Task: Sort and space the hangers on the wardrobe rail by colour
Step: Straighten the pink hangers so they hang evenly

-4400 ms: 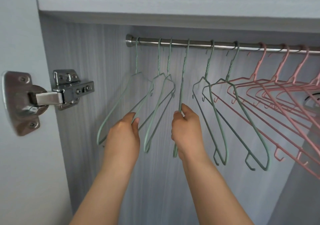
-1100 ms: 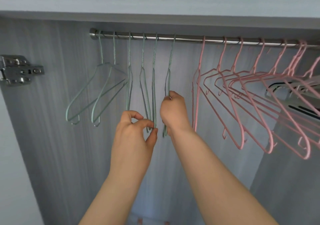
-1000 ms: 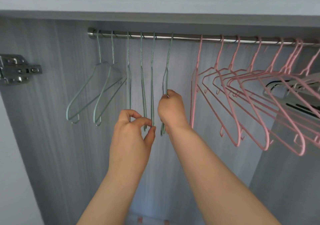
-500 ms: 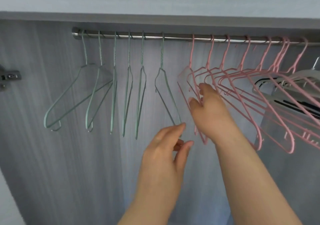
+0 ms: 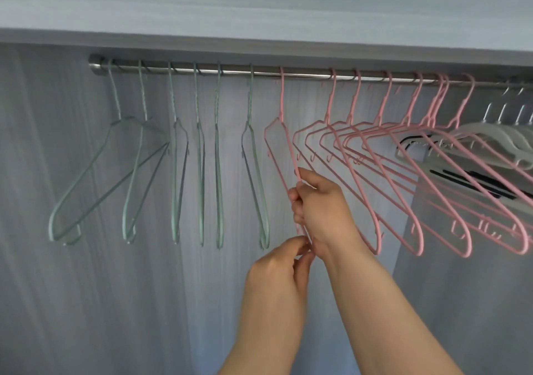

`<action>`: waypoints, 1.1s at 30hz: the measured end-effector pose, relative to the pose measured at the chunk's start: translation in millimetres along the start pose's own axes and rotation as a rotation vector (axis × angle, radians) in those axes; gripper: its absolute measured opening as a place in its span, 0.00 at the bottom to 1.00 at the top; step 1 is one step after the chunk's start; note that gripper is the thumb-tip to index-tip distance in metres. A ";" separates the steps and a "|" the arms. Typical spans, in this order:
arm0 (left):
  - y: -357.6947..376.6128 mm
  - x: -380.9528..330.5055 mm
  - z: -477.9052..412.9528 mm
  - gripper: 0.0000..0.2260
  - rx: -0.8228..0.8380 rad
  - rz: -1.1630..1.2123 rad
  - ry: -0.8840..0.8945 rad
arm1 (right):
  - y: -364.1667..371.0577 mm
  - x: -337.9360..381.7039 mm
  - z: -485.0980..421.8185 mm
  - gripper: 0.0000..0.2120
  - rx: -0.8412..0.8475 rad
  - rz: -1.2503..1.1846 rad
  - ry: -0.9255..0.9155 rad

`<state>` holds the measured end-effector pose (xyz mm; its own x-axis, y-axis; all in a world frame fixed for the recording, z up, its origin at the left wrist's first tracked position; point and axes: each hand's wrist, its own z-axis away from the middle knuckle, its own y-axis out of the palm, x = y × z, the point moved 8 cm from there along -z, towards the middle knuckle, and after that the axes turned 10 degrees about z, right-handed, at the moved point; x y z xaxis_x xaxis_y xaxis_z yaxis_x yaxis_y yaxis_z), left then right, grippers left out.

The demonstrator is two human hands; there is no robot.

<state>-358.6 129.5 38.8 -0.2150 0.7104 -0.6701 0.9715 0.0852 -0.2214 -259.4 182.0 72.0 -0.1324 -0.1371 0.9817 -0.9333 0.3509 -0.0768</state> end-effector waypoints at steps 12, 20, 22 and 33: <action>-12.0 23.9 6.4 0.10 -0.028 0.044 0.028 | -0.5 25.3 16.5 0.25 -0.106 0.578 -0.275; 43.5 -13.5 20.4 0.19 0.168 0.164 0.050 | -79.1 46.7 28.5 0.20 -0.295 0.995 -0.359; 55.5 -12.5 12.7 0.22 0.229 0.200 -0.033 | -74.8 31.8 26.7 0.18 -0.223 0.956 -0.303; 49.9 -3.1 -3.3 0.08 0.166 0.239 0.002 | -54.2 -0.7 20.2 0.19 -0.182 0.141 -0.062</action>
<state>-309.2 133.9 32.1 0.0183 0.6979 -0.7160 0.9647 -0.2004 -0.1707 -215.5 144.4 72.0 -0.2828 -0.1292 0.9504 -0.8290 0.5313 -0.1745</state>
